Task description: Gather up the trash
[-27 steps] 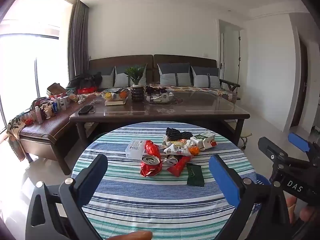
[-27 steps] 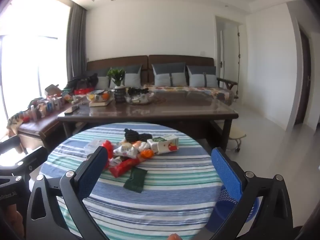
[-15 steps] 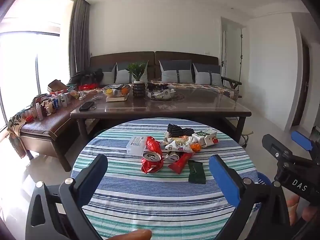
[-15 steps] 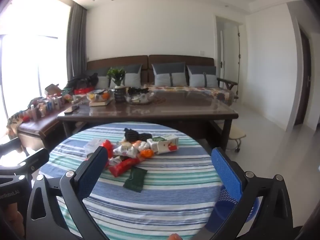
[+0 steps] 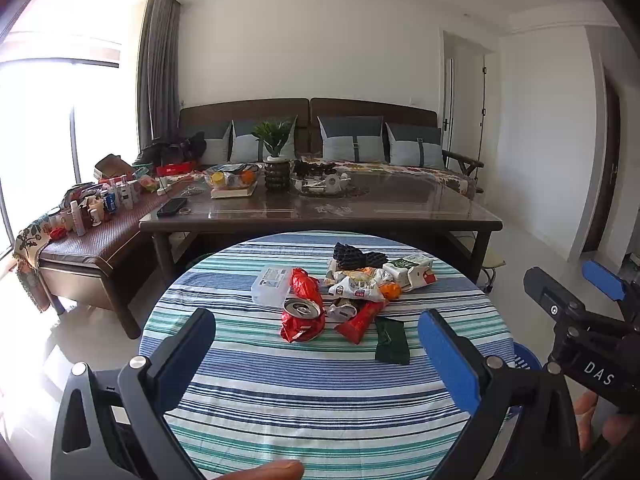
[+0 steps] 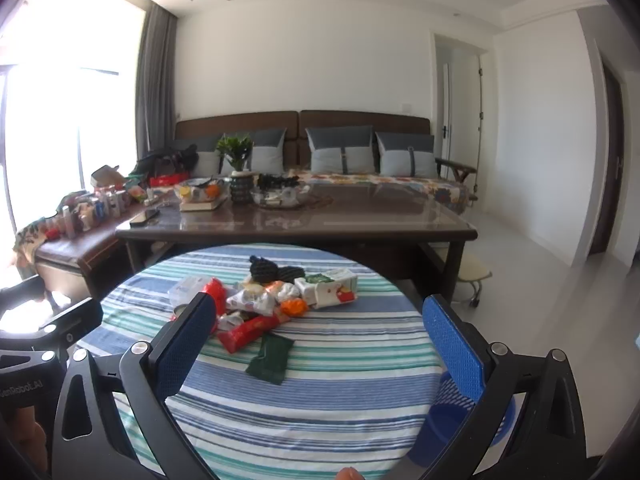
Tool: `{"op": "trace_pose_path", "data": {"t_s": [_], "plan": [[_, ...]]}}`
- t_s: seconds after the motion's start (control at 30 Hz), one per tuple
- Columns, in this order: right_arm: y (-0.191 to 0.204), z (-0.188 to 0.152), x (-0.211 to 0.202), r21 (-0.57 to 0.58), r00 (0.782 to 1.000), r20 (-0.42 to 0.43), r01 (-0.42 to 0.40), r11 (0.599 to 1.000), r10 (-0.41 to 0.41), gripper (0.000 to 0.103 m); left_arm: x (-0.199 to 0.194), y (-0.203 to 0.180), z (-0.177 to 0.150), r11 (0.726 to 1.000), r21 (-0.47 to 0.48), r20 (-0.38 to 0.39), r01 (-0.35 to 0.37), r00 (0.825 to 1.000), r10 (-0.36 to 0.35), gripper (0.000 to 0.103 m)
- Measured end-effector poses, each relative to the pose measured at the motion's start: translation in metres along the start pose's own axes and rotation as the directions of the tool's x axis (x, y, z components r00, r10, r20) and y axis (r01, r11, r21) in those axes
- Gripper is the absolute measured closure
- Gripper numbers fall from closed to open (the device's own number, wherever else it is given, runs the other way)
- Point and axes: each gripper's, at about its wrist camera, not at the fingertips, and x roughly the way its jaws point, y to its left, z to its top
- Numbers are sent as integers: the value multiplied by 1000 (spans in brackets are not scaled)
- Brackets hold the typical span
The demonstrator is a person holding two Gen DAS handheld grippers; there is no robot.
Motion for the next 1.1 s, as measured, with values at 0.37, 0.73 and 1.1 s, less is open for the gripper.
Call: {"op": "trace_pose_path", "data": {"t_s": [0.37,0.73,1.1], "plan": [[0,-1,0,-3,1000,0,-1,1000,1,0,0,-1,-1,1000,-3,-3,4,1000,-4,0],[2,-1,1,-10,1000,2,0,1000,0,0,0,-2,-1,1000,-3,-6,5,1000,-5,0],[2,-1,1,-11,1000,2,1,1000,-1,0,0,-6,-2,1000,-2,-8,7,1000,-7,0]]}}
